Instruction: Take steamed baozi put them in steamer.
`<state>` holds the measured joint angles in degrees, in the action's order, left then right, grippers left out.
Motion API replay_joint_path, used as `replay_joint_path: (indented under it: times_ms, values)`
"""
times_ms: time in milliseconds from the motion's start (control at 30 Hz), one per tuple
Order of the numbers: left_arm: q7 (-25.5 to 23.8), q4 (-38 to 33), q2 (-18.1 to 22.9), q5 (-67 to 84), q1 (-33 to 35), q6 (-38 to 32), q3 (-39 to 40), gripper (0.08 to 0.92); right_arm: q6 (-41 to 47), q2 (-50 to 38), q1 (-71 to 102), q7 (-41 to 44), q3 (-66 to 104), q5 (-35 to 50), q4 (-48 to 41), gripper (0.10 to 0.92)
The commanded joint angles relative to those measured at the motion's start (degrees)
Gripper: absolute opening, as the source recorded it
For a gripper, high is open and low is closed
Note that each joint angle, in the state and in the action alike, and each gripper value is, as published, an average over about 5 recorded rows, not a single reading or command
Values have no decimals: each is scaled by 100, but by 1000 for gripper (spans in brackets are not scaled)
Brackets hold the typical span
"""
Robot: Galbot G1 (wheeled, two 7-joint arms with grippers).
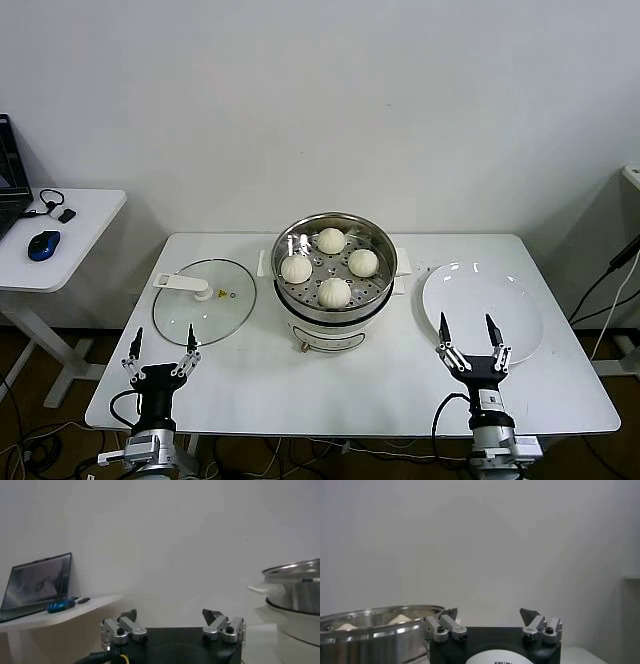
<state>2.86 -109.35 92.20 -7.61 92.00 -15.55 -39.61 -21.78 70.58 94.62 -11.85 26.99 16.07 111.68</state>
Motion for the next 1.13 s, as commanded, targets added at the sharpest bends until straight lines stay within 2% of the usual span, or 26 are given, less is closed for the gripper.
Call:
replay_joint_path:
  times_ms: [33,1133]
  values:
    - [5,-63,156,6,17,5,3,823,-247,374,485,-97,107,-252,66,823]
    - [2,-111,153,39,46,-7,-8,823,-272,509,452,-119,-119,-547,-8,823]
